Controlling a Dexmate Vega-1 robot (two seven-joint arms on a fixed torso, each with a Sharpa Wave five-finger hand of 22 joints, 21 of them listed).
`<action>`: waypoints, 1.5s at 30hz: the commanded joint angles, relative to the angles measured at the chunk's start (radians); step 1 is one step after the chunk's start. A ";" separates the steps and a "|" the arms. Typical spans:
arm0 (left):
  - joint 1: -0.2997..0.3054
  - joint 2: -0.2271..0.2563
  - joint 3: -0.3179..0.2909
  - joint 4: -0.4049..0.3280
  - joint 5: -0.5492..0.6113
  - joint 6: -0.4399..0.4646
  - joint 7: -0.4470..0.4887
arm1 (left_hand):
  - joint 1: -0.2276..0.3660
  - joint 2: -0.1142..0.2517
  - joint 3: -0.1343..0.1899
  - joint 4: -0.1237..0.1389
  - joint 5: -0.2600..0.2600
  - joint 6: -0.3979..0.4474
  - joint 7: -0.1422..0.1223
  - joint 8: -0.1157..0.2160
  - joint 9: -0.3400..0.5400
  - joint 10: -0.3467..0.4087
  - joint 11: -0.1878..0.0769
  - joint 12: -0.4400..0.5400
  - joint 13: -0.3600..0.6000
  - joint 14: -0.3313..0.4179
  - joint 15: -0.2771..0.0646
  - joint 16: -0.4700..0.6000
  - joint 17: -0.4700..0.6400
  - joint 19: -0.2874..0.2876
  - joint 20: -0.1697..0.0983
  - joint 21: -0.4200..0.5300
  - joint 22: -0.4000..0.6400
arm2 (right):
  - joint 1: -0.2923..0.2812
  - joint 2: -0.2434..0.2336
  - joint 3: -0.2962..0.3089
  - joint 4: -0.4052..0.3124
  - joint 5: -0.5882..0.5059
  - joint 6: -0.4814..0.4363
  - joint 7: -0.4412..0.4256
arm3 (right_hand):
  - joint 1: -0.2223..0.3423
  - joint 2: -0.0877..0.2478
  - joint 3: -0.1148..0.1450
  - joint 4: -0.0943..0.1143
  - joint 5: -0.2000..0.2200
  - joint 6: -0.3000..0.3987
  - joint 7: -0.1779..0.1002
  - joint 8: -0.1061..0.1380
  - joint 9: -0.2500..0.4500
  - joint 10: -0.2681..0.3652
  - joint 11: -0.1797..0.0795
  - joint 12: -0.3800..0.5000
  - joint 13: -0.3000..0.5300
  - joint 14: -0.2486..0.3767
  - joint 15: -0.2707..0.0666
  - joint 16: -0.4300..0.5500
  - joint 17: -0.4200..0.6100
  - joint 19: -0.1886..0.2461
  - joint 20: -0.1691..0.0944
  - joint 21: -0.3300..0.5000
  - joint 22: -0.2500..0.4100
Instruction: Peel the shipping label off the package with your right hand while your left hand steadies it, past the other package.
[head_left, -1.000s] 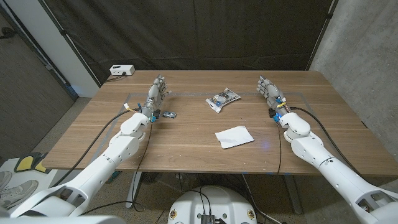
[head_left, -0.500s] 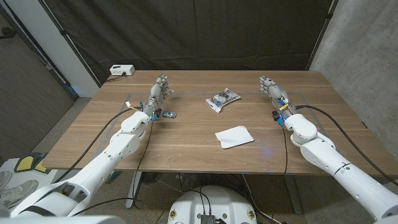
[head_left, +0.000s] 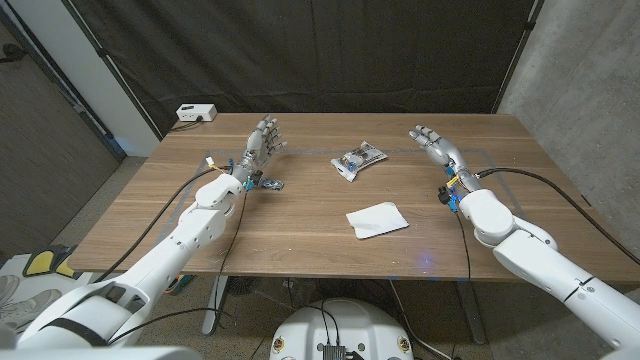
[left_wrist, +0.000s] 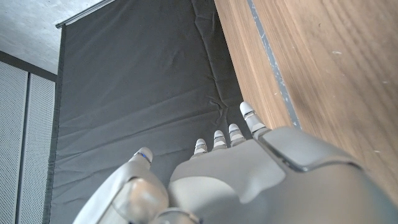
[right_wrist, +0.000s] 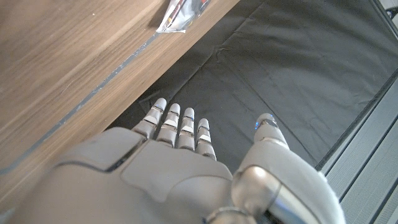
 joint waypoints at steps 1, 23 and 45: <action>-0.044 -0.015 0.010 0.063 -0.019 -0.026 -0.097 | 0.009 0.050 0.004 -0.006 0.005 -0.118 -0.008 0.007 0.004 -0.053 0.006 0.004 0.002 -0.053 0.004 0.006 0.003 -0.166 0.005 0.005 0.003 | -0.134 -0.055 0.025 -0.221 -0.202 -0.215 -0.148 | 0.007 -0.013 -0.005 -0.001 0.000 0.014 -0.002 0.006 0.001 0.014 -0.003 0.009 0.004 0.014 -0.004 0.006 0.002 0.011 -0.001 0.002 0.002; -0.076 -0.031 0.023 0.087 -0.016 -0.046 -0.157 | 0.018 0.048 0.006 -0.010 0.005 -0.097 -0.007 0.008 0.004 -0.030 0.012 0.008 0.003 -0.036 0.004 0.006 0.005 -0.152 0.007 0.005 0.003 | -0.206 -0.118 -0.080 -0.475 -0.553 -0.595 -0.134 | 0.067 -0.056 -0.003 -0.027 0.013 0.081 0.004 0.015 0.004 0.068 -0.042 0.021 0.008 0.074 -0.059 0.005 0.002 0.088 -0.058 0.021 0.004; -0.088 -0.039 0.031 0.095 -0.013 -0.042 -0.167 | 0.023 0.049 0.008 -0.010 0.006 -0.092 -0.009 0.003 0.004 -0.023 0.014 0.005 0.004 -0.029 0.003 0.003 0.006 -0.149 0.007 0.002 0.003 | -0.149 -0.140 -0.241 -0.566 -0.782 -0.772 -0.008 | 0.099 -0.185 -0.058 -0.019 0.053 0.137 0.011 0.023 0.006 0.144 -0.065 0.043 0.015 0.143 -0.118 0.013 0.011 0.135 -0.045 0.030 0.005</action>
